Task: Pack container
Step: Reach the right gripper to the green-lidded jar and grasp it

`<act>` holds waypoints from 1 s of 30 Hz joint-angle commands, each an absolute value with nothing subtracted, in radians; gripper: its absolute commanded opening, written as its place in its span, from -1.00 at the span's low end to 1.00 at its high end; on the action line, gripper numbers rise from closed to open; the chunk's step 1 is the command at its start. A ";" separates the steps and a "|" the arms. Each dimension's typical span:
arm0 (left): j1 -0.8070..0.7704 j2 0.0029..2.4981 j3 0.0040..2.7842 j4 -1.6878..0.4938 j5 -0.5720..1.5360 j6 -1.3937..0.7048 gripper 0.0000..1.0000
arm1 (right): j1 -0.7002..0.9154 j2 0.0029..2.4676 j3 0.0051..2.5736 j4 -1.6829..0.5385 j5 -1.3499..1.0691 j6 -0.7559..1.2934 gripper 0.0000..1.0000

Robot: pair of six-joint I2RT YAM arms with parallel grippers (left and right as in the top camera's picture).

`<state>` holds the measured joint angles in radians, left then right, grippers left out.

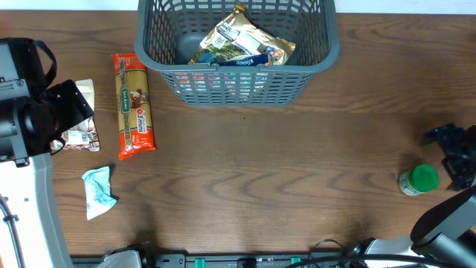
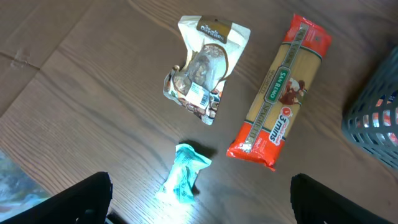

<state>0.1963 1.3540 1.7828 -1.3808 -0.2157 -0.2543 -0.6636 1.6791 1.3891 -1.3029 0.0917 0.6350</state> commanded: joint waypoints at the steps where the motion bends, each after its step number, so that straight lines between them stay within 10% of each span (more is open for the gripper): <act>1: 0.202 1.359 1.799 -1.383 -0.216 -0.241 0.82 | -0.668 1.662 1.305 -1.250 0.074 0.624 0.99; 30: 0.202 1.359 1.799 -1.389 -0.216 -0.241 0.82 | -0.668 1.663 0.952 -0.779 0.078 0.591 0.98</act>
